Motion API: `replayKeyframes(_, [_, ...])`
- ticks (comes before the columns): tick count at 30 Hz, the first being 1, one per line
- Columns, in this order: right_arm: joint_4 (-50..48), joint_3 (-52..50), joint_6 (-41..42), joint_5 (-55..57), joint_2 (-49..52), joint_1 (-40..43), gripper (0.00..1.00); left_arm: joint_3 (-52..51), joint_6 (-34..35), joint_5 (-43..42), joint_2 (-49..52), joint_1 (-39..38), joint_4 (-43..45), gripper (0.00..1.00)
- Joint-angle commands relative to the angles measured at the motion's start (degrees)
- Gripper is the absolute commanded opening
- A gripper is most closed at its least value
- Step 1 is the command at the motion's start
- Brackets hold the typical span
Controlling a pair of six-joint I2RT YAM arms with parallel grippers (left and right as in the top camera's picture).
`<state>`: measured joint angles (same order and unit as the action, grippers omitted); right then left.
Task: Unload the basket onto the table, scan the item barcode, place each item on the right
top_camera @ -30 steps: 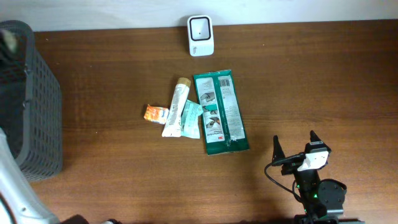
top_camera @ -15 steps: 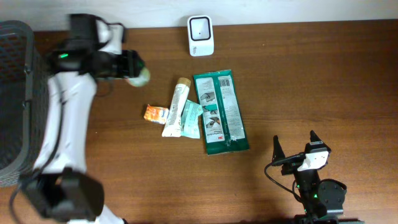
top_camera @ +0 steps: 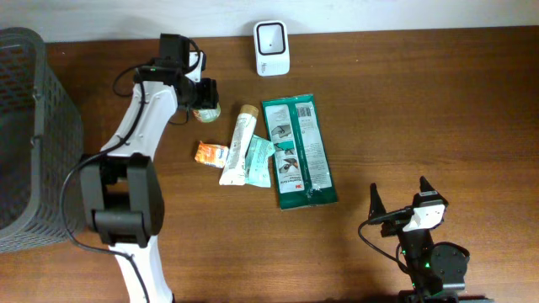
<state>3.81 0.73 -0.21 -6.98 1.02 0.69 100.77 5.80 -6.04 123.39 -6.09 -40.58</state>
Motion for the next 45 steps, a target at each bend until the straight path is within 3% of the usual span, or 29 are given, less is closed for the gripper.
replayKeyframes(1, [0.07,-0.42,-0.13,0.09,-0.28,-0.31,0.98,0.28,5.55,1.62,2.51,-0.31,1.09,0.59])
replayKeyframes(3, [0.07,-0.42,-0.15,0.09,-0.28,-0.31,0.98,0.24,5.51,1.62,2.67,-0.85,0.24,0.66])
replayKeyframes(5, [0.07,-0.42,-0.15,0.09,-0.28,-0.31,0.98,0.24,5.51,1.57,2.67,-1.68,-0.63,0.99])
replayKeyframes(9, [0.07,-0.42,-0.15,0.09,-0.28,-0.31,0.98,0.94,5.51,1.38,1.46,-1.9,-2.97,0.99])
replayKeyframes(15, [0.07,-0.42,-0.15,0.09,-0.28,-0.31,0.98,4.98,4.26,3.08,-11.17,-0.76,-9.07,0.99])
replayKeyframes(22, [0.07,-0.42,-0.15,0.09,-0.28,-0.31,0.98,4.98,-4.28,0.17,-25.97,5.27,-18.73,1.0])
replayKeyframes(27, [0.07,-0.42,-0.15,0.09,-0.28,-0.31,0.98,4.98,-10.21,-2.12,-26.75,13.11,-26.51,1.0])
replayKeyframes(34, [-0.2,-0.42,0.13,-0.42,-0.28,-0.31,0.98,4.96,-8.44,-3.8,-26.75,13.38,-26.1,0.99])
replayKeyframes(36, [-2.34,-0.02,2.69,-7.04,-0.28,-0.31,0.98,4.98,-8.0,-9.68,-26.75,13.16,-26.6,0.99])
replayKeyframes(38, [-2.71,2.71,2.64,-11.93,-0.28,-0.31,0.98,4.98,-8.0,-16.41,-26.75,11.32,-25.92,0.99])
replayKeyframes(42, [8.11,17.07,2.4,-11.93,5.16,0.24,0.98,4.98,-7.96,-16.68,-26.75,4.28,-24.7,0.97])
replayKeyframes(45, [15.67,28.44,2.34,-11.93,16.46,0.24,0.98,4.96,-3.32,-16.7,-26.75,0.83,-24.72,0.93])
